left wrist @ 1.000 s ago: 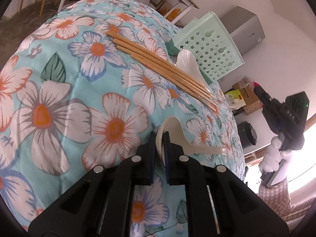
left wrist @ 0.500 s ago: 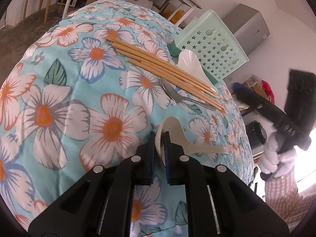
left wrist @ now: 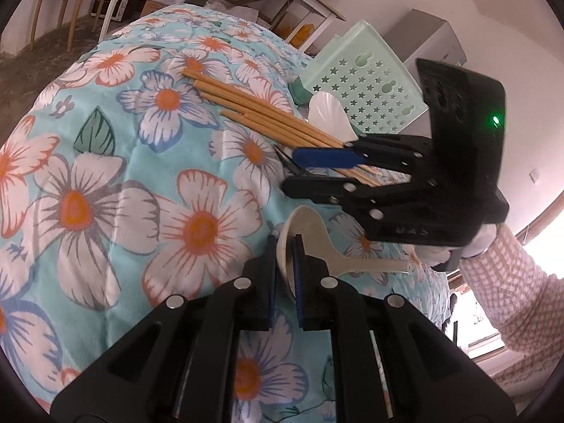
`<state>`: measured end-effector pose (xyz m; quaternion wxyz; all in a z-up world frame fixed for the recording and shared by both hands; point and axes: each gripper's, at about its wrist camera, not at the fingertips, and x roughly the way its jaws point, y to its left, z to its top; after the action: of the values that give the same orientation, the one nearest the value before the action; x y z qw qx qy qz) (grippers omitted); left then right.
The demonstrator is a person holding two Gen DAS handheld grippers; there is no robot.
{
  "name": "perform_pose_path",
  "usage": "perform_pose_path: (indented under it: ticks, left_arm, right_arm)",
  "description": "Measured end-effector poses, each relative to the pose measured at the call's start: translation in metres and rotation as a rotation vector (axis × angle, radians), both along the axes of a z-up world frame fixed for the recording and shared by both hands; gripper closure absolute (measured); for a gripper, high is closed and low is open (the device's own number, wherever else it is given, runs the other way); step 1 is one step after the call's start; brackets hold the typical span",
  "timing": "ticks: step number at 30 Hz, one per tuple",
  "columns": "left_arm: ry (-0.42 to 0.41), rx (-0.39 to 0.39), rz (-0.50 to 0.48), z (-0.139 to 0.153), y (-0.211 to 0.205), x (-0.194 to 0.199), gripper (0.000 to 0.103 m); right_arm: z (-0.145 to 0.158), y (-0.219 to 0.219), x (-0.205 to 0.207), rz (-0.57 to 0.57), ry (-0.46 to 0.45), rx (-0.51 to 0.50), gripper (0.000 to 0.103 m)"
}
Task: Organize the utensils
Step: 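Lift the metal spoon with the right tool while the left tool holds the ladle, then carry the white ladle up and insert it into the green holder with the left tool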
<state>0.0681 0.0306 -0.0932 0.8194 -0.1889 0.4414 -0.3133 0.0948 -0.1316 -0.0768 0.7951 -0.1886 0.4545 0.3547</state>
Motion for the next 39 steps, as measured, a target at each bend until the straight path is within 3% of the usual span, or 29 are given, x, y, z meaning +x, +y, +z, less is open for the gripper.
perform_pose_path:
  ticks: [3, 7, 15, 21, 27, 30, 39]
  left_arm:
    - [0.003, -0.008, -0.003, -0.001, 0.004, -0.002, 0.093]
    - [0.004, -0.016, -0.004, -0.002, 0.006, -0.003, 0.093]
    - [0.008, -0.003, 0.021, 0.003, 0.005, -0.007, 0.096]
    - [-0.057, 0.076, 0.042, 0.021, -0.001, -0.016, 0.096]
    - [-0.16, 0.115, 0.074, 0.059, 0.001, -0.027, 0.097]
    - [-0.25, 0.137, 0.094, 0.09, 0.002, -0.03, 0.097]
    - [-0.506, 0.134, 0.143, 0.191, -0.001, -0.012, 0.097]
  right_arm:
    - [-0.001, 0.002, 0.001, -0.014, -0.009, 0.01, 0.07]
    - [0.006, -0.001, 0.01, -0.076, 0.009, 0.078, 0.094]
    - [0.044, -0.034, 0.002, -0.223, -0.068, 0.225, 0.099]
    - [0.085, -0.078, -0.019, -0.343, -0.152, 0.366, 0.1]
    - [0.112, -0.135, -0.052, -0.478, -0.224, 0.523, 0.1]
    - [0.121, -0.158, -0.067, -0.519, -0.251, 0.59, 0.1]
    - [0.139, -0.195, -0.095, -0.577, -0.352, 0.687, 0.1]
